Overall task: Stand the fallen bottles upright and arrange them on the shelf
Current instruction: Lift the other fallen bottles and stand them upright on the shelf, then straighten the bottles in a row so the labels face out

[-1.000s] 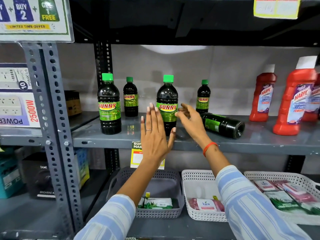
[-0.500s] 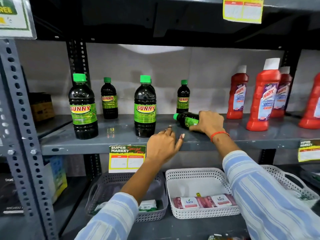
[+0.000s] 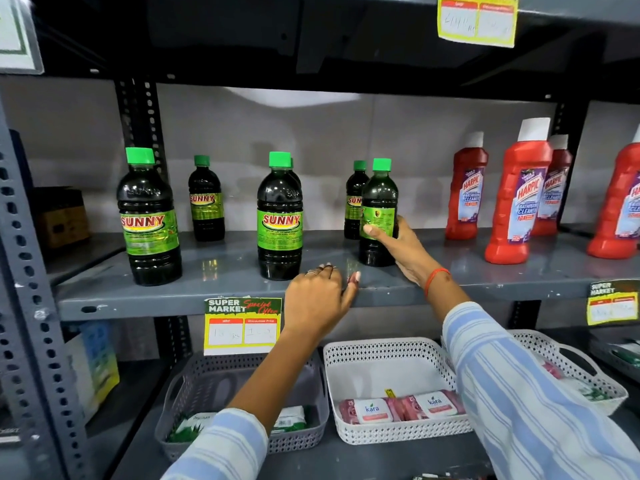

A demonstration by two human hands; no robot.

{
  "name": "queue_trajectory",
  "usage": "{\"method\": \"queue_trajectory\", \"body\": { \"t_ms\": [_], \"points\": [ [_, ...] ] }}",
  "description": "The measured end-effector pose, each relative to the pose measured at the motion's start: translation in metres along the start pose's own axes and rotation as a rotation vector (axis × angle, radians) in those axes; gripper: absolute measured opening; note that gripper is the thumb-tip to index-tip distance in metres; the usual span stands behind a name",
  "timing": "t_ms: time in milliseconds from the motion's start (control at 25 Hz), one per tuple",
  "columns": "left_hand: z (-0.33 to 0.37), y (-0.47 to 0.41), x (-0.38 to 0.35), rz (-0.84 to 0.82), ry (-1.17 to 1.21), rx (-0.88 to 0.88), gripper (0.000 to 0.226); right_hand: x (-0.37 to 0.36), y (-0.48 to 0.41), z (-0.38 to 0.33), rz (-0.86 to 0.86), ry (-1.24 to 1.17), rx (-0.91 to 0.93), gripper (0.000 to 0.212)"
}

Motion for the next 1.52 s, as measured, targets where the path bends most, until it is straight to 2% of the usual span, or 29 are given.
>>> {"method": "queue_trajectory", "body": {
  "t_ms": [120,200,280,320,480,520,640,720,880,1040,1200,1360,1440,1520],
  "points": [
    [-0.001,-0.001,0.0,0.007,-0.004,0.013,0.068,0.002,-0.004,0.003,0.037,0.071,-0.019,0.046],
    [0.0,-0.001,0.001,0.007,-0.004,0.021,0.069,0.002,-0.005,0.003,0.064,0.219,-0.013,0.06],
    [0.0,-0.001,0.001,0.004,-0.001,0.023,0.068,0.003,-0.006,0.004,0.084,0.218,-0.012,0.076],
    [0.0,0.0,0.001,0.0,0.001,0.024,0.067,0.004,-0.006,0.005,0.091,0.193,-0.015,0.076],
    [-0.001,0.0,0.001,-0.007,0.008,0.024,0.06,0.002,-0.006,0.004,0.068,0.177,-0.005,0.047],
    [-0.001,0.0,0.001,-0.004,0.006,0.023,0.061,0.002,-0.007,0.003,0.068,0.188,-0.008,0.052],
    [-0.001,0.0,0.0,0.006,0.006,0.021,0.064,0.005,-0.007,0.004,0.092,0.256,-0.018,0.086],
    [-0.001,0.0,0.001,0.009,0.009,0.022,0.063,0.006,-0.007,0.005,0.095,0.213,-0.01,0.09],
    [-0.001,0.0,0.0,0.008,0.007,0.02,0.059,0.003,-0.008,0.005,0.075,0.236,-0.027,0.072],
    [0.0,0.0,0.0,0.014,0.008,0.019,0.054,0.004,-0.005,0.0,0.097,0.259,-0.004,0.074],
    [-0.001,0.001,0.001,0.023,0.018,0.015,0.054,0.004,0.006,-0.006,0.114,0.34,0.019,0.043],
    [-0.001,0.001,0.0,0.024,0.004,0.01,0.06,0.008,0.026,-0.012,0.12,0.369,0.061,0.022],
    [-0.001,0.0,0.0,0.024,-0.001,0.013,0.056,0.01,0.035,-0.013,0.096,0.375,0.075,0.026],
    [0.0,-0.001,0.001,0.029,0.013,0.036,0.052,0.01,0.041,-0.015,0.026,0.348,0.067,0.04]
  ]
}}
Point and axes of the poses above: each hand's wrist, its own y-axis away from the middle knuckle, its own x-axis out of the back of the hand, z = x × y, the point moved 6 cm from there along -y, towards the middle knuckle, and after that the axes turned 4 degrees about -x, right-handed, at the moved point
